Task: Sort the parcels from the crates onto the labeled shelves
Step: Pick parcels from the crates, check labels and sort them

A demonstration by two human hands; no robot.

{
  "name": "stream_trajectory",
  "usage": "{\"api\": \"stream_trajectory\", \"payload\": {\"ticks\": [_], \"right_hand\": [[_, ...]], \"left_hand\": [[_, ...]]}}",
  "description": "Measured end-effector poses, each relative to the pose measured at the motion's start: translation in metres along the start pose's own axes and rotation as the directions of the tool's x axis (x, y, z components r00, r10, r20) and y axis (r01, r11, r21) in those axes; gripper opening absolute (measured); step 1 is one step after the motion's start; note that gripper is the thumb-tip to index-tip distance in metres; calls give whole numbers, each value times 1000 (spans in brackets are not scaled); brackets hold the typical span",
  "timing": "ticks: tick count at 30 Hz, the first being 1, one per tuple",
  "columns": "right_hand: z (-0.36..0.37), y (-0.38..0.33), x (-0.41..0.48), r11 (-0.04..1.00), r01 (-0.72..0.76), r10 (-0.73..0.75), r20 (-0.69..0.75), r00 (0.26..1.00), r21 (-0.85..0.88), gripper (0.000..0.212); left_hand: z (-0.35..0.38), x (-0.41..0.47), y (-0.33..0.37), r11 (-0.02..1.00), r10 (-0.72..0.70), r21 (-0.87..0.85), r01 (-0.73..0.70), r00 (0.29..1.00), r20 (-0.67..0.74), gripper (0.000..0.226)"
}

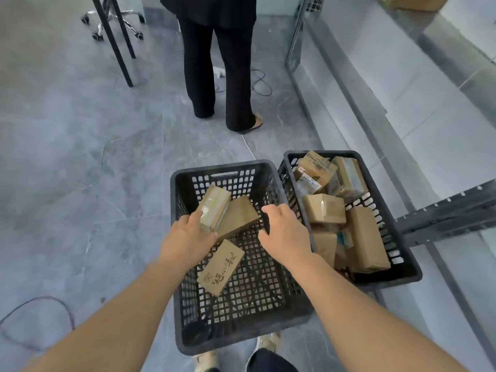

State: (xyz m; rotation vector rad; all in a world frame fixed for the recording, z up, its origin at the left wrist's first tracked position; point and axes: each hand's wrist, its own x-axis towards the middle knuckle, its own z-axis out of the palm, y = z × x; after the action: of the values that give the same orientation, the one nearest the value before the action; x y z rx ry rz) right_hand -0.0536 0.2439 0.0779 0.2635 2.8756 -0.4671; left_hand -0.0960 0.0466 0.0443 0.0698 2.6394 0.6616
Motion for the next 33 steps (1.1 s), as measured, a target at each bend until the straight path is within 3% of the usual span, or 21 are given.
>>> {"api": "stream_trajectory", "payload": {"ticks": [14, 18, 22, 29, 33], "right_hand": [[114, 47, 111, 1000, -4, 0, 231, 973, 14, 50], [140, 62, 136, 1000, 8, -14, 226, 974, 26, 51], [160, 72, 150, 999, 34, -43, 242, 969, 41, 49], [171, 81, 155, 997, 31, -49, 279, 959, 66, 47], [158, 80, 149, 997, 33, -53, 286, 957, 75, 46]], "left_hand": [[73, 106, -16, 987, -58, 150, 52, 997, 40, 77], [100, 143, -19, 975, -67, 212, 63, 998, 10, 82], [126, 169, -28, 941, -161, 302, 155, 987, -3, 94], [143, 179, -37, 939, -263, 234, 253, 965, 11, 88], [130, 166, -36, 947, -311, 105, 304, 948, 67, 90]]}}
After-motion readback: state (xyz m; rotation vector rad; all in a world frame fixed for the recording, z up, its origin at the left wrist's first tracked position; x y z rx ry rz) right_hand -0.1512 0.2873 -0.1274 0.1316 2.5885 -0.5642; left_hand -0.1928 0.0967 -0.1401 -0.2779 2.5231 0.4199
